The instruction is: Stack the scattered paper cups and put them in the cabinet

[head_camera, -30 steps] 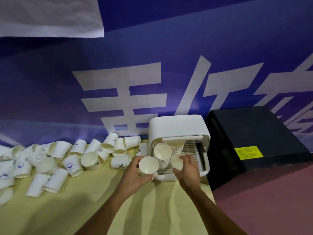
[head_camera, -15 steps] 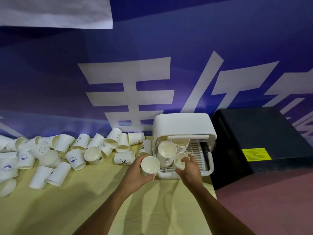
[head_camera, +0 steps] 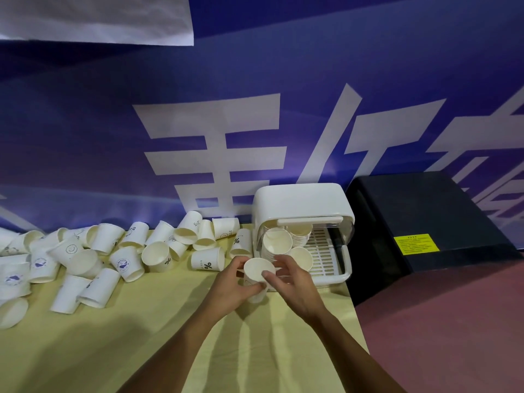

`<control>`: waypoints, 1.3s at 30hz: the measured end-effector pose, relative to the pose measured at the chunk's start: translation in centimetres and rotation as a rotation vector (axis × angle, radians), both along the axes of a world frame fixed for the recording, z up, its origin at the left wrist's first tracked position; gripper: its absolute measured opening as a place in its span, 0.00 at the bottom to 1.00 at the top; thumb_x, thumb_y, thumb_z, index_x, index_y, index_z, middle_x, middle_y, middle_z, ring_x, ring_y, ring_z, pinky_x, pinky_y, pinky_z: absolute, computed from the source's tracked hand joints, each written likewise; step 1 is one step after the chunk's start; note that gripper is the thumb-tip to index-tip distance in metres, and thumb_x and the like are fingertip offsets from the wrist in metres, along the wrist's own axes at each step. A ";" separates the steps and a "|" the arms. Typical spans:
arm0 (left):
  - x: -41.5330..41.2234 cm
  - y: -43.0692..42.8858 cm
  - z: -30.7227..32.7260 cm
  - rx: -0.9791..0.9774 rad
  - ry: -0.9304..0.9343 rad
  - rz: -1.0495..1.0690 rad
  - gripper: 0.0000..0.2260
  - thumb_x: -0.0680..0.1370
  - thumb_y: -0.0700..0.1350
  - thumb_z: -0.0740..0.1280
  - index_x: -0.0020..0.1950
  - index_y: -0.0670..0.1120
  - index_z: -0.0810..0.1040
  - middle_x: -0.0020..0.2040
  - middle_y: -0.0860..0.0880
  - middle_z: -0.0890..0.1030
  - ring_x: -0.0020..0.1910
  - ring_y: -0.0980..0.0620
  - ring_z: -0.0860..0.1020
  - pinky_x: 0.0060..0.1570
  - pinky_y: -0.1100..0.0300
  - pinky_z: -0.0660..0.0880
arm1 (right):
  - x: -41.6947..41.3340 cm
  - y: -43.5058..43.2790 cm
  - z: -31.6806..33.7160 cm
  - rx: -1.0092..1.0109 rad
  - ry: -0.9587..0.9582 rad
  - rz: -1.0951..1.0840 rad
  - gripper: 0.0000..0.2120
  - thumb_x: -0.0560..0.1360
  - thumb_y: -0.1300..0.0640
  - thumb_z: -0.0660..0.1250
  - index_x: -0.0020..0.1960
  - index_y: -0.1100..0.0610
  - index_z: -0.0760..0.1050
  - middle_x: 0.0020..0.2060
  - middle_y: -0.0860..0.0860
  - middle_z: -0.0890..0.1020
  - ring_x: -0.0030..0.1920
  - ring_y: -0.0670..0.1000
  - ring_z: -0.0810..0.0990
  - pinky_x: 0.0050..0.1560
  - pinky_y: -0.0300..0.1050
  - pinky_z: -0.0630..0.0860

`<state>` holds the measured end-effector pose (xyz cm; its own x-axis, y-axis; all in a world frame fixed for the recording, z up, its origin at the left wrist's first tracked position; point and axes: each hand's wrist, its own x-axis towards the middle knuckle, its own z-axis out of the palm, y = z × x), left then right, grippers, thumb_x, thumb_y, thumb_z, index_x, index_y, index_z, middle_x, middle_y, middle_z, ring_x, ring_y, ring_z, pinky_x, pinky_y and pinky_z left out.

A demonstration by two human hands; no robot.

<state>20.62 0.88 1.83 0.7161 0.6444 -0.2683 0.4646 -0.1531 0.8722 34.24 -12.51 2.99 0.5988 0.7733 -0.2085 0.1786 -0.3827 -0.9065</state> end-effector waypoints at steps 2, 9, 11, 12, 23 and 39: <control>0.2 -0.2 0.1 -0.011 -0.015 0.004 0.26 0.65 0.58 0.79 0.60 0.62 0.74 0.54 0.63 0.80 0.55 0.64 0.77 0.51 0.62 0.76 | -0.5 0.1 -0.1 0.001 0.034 0.010 0.25 0.71 0.41 0.75 0.65 0.46 0.73 0.55 0.42 0.82 0.53 0.39 0.81 0.53 0.40 0.80; 0.9 -0.8 0.4 -0.043 -0.032 -0.077 0.29 0.65 0.56 0.79 0.63 0.62 0.73 0.56 0.62 0.80 0.56 0.64 0.77 0.50 0.63 0.75 | 0.0 -0.6 0.5 -0.040 -0.023 -0.019 0.22 0.69 0.48 0.79 0.58 0.41 0.73 0.49 0.38 0.81 0.50 0.33 0.78 0.47 0.34 0.78; 1.2 -1.0 0.2 -0.033 -0.014 -0.104 0.31 0.65 0.56 0.80 0.65 0.62 0.72 0.57 0.63 0.79 0.56 0.64 0.76 0.51 0.64 0.75 | 0.5 -1.0 0.6 -0.053 -0.058 -0.047 0.23 0.69 0.46 0.79 0.60 0.44 0.75 0.49 0.37 0.81 0.49 0.33 0.78 0.47 0.34 0.78; 1.3 -1.1 0.0 -0.032 -0.005 -0.108 0.32 0.65 0.55 0.80 0.66 0.61 0.72 0.58 0.62 0.78 0.56 0.63 0.76 0.51 0.63 0.76 | 0.8 -1.3 0.8 -0.058 -0.076 -0.079 0.22 0.69 0.45 0.78 0.60 0.45 0.76 0.49 0.37 0.81 0.49 0.33 0.79 0.45 0.33 0.78; 1.2 0.6 -1.2 0.003 0.055 -0.052 0.24 0.68 0.49 0.80 0.61 0.54 0.76 0.55 0.59 0.79 0.54 0.58 0.78 0.53 0.62 0.76 | 5.8 -3.7 0.7 -0.011 -0.139 -0.405 0.21 0.70 0.44 0.77 0.59 0.47 0.78 0.52 0.41 0.82 0.51 0.43 0.82 0.53 0.47 0.81; 2.9 2.7 -1.6 -0.023 0.061 -0.035 0.21 0.70 0.51 0.78 0.61 0.54 0.77 0.55 0.59 0.79 0.54 0.58 0.78 0.53 0.62 0.76 | 5.5 0.0 -3.4 -0.352 -0.352 -0.216 0.28 0.71 0.46 0.70 0.67 0.57 0.71 0.61 0.54 0.77 0.61 0.57 0.75 0.62 0.53 0.73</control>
<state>23.54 3.58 0.20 0.7195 0.6127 -0.3271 0.5122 -0.1500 0.8457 39.74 -12.47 -0.41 0.8168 0.5443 -0.1912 0.3317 -0.7143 -0.6163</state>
